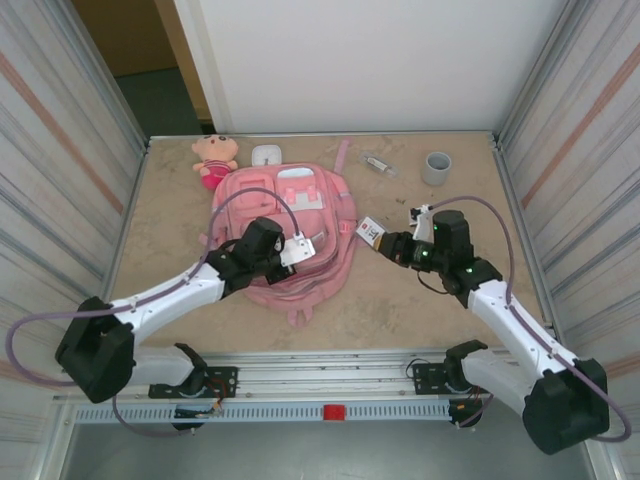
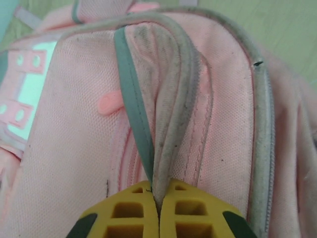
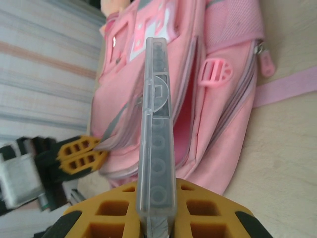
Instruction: Pack the student bag
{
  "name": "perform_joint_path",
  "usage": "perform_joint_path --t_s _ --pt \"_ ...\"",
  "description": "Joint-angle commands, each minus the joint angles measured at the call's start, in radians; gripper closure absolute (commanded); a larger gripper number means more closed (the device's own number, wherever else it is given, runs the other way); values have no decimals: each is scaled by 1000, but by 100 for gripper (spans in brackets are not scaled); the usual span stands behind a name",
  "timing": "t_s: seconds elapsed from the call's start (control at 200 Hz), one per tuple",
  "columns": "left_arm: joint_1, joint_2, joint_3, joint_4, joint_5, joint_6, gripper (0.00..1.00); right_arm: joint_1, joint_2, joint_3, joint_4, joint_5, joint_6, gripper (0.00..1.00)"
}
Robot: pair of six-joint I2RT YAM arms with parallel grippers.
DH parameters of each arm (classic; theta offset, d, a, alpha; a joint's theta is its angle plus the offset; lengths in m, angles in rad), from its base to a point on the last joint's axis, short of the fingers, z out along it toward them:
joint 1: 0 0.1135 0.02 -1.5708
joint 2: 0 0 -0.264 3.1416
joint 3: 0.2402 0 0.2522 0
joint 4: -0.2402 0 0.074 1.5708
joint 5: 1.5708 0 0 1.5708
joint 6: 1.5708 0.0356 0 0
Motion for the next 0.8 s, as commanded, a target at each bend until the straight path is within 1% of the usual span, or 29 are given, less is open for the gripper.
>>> perform_joint_path --t_s 0.0,0.12,0.2,0.296,0.371,0.461,0.561,0.666,0.792 --pt "-40 -56 85 -24 97 -196 100 -37 -49 -15 -69 18 23 90" --pt "-43 -68 122 -22 90 -343 100 -57 -98 -22 -121 32 26 89" --pt "-41 -80 137 -1 78 -394 100 -55 -126 -34 -133 27 43 89" --pt "-38 -89 166 22 66 -429 100 -26 -147 -69 -92 -10 105 88" --pt "-27 -81 192 29 67 -457 100 49 -155 -101 -53 9 158 88" --pt "-8 -70 222 32 76 -497 100 184 -151 -124 -1 78 206 87" --pt "4 -58 234 45 94 -504 100 312 -110 -132 80 123 235 87" --pt "22 -48 244 56 128 -523 100 394 -18 -124 179 115 257 86" --pt "40 -42 252 71 161 -543 100 465 178 -87 330 87 291 88"
